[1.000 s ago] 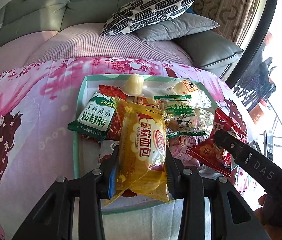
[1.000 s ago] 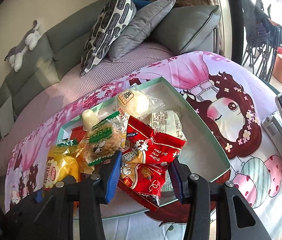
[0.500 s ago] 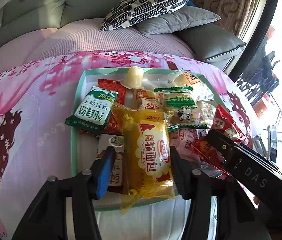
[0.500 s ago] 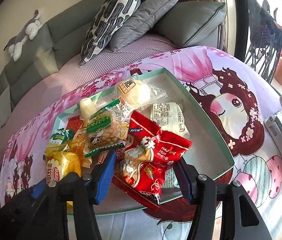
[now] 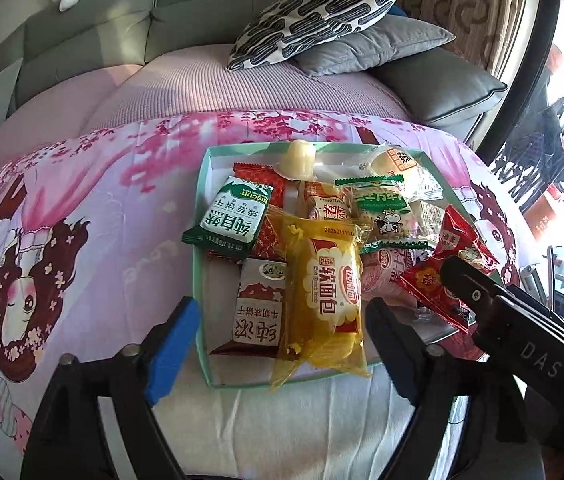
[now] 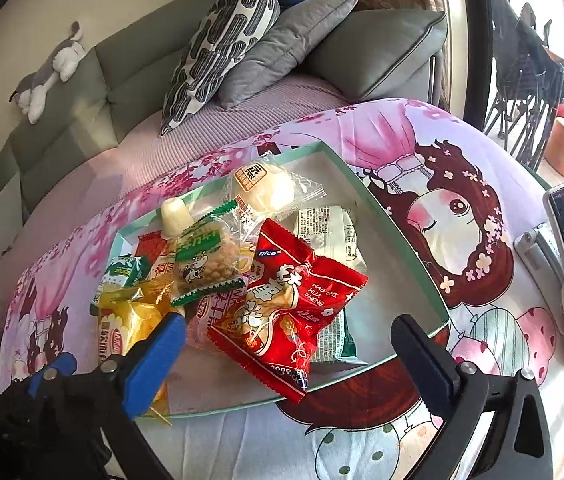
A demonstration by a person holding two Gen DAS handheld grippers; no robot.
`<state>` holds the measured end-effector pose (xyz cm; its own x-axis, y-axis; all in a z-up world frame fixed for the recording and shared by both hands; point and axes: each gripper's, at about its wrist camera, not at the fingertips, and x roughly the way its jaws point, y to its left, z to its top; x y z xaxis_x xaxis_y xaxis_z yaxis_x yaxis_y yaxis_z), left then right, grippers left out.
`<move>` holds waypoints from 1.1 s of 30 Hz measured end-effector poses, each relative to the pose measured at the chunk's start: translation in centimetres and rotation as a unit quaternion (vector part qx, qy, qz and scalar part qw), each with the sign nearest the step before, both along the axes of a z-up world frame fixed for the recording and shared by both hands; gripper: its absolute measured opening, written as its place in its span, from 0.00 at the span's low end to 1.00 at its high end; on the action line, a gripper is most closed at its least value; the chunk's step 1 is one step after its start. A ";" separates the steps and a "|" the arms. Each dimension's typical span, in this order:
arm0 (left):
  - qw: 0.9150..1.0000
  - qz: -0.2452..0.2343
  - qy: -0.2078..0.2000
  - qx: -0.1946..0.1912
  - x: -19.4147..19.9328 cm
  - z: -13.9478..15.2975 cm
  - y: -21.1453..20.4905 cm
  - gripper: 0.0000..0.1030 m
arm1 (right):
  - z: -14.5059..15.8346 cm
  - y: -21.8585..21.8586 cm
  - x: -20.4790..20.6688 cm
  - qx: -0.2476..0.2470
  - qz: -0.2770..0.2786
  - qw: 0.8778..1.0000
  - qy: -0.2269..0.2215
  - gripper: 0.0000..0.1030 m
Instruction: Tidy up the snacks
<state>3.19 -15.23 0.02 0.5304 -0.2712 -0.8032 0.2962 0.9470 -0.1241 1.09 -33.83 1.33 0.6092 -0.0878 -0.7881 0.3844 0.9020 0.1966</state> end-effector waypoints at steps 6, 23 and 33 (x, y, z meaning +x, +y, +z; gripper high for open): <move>0.999 0.047 -0.014 0.016 -0.2 0.8 2.4 0.97 | 0.8 0.3 -0.6 -0.013 0.005 1.000 0.001 1.00; 0.988 0.121 -0.013 0.092 -1.2 0.7 5.5 0.97 | 1.6 3.6 -0.7 -0.048 0.059 0.997 0.017 1.00; 0.984 0.143 0.004 0.107 -1.5 0.1 6.8 0.97 | 1.4 5.0 -0.9 -0.052 0.079 0.995 0.019 1.00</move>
<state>1.71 -8.45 0.09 0.5534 0.0632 -0.8305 0.0146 0.9962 0.0855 0.23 -28.80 2.72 0.5919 -0.0763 -0.8024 0.2417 0.9665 0.0864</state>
